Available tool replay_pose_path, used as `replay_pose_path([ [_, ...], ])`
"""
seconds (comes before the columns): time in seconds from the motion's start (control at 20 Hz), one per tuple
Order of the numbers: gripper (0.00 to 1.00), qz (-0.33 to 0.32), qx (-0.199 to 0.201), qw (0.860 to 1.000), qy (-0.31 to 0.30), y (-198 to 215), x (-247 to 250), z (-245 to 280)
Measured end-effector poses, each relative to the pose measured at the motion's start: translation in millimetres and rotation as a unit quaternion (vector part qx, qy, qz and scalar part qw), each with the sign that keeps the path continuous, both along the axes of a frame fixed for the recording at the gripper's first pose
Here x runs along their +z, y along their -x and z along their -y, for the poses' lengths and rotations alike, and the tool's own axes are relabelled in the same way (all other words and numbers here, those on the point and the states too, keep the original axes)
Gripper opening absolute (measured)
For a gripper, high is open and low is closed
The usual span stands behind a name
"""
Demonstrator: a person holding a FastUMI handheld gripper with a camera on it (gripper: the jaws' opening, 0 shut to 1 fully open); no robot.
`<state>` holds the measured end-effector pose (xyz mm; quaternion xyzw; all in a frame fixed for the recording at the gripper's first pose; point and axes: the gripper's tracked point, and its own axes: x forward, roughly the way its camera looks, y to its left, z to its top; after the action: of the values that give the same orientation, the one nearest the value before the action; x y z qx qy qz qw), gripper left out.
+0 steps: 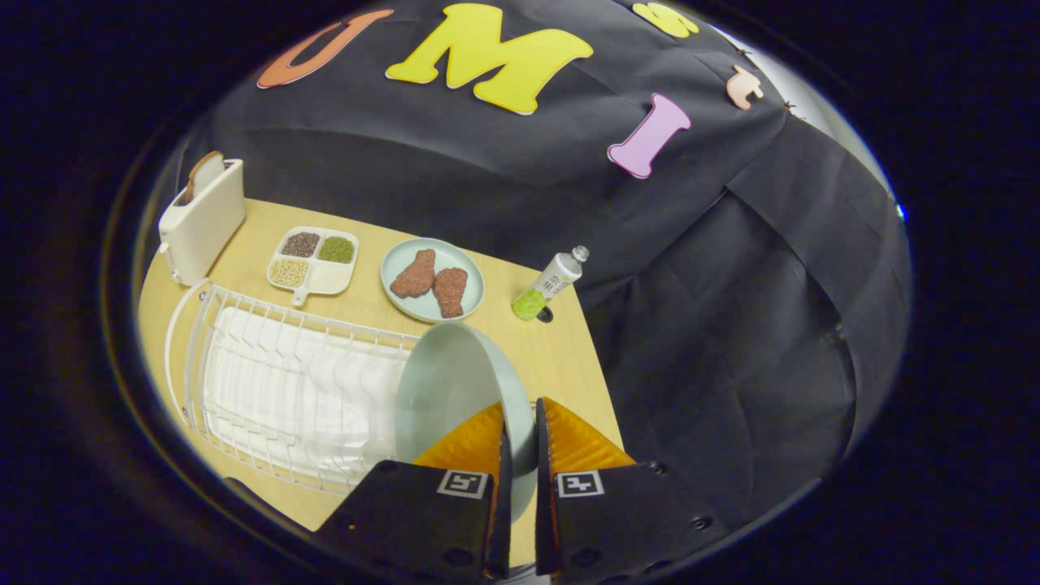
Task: Take the plate from the dish rack, then take the spoon from the basket and place it into the plate.
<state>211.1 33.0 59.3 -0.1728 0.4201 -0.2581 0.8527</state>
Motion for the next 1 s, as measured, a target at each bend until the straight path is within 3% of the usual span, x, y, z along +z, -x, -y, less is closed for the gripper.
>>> replay_pose_path([
  [0.15,0.17,0.015,0.011,1.000,-0.004,30,15,-8],
  [0.4,0.17,0.029,0.046,0.995,-0.078,93,12,-23],
  [0.75,0.17,0.034,0.036,0.971,-0.232,167,-77,-27],
  [1.0,0.17,0.008,0.025,0.941,-0.336,195,-150,-50],
])
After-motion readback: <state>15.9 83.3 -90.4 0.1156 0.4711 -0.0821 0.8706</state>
